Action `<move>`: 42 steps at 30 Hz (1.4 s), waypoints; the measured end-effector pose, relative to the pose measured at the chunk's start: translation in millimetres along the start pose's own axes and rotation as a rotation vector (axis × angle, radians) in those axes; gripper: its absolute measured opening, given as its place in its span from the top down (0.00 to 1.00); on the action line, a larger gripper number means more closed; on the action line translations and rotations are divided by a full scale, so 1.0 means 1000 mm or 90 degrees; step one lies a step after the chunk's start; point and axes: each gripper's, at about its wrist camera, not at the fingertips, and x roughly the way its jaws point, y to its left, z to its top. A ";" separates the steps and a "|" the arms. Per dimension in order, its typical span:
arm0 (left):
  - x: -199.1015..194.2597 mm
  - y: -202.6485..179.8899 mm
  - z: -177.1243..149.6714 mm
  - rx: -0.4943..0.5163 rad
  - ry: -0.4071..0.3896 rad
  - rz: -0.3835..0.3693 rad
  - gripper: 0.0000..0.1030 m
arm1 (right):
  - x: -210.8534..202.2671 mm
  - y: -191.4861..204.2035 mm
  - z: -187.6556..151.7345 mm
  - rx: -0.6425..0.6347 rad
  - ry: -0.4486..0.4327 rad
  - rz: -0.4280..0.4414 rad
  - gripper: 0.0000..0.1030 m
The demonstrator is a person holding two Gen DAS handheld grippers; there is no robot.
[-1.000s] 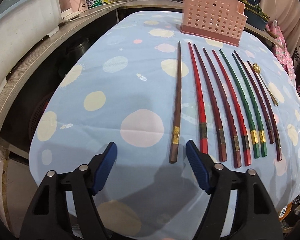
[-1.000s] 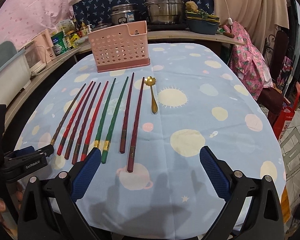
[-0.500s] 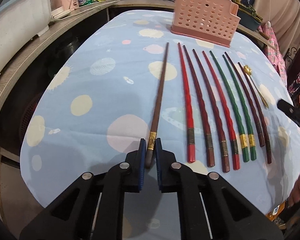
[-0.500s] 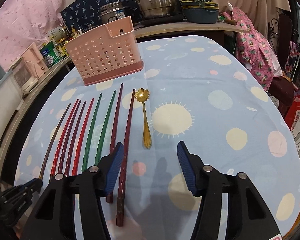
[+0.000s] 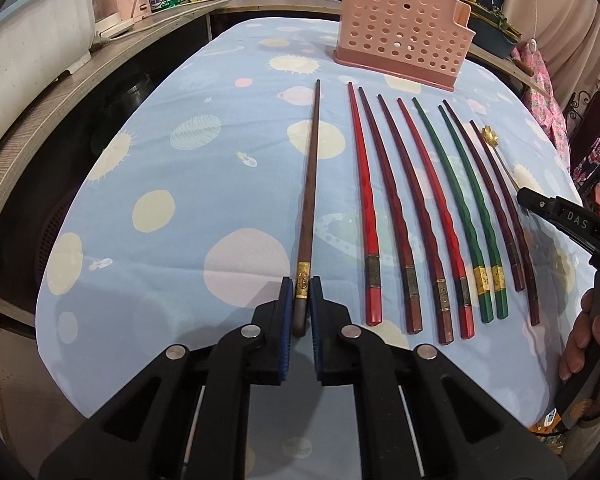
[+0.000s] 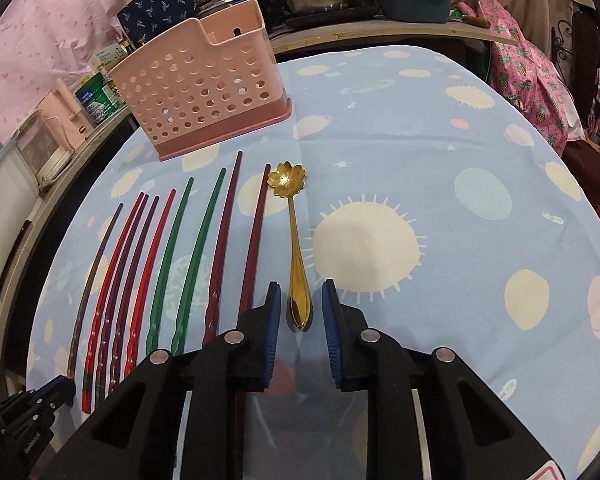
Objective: Organize utensils
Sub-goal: 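Close the right gripper on the gold spoon handle while the left holds the chopstick, then lift the chopstick with the left gripper and lower it into the pink holder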
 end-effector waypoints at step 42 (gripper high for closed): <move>-0.093 0.020 0.025 -0.028 -0.111 -0.044 0.93 | -0.093 -0.012 -0.008 0.008 -0.073 -0.001 0.98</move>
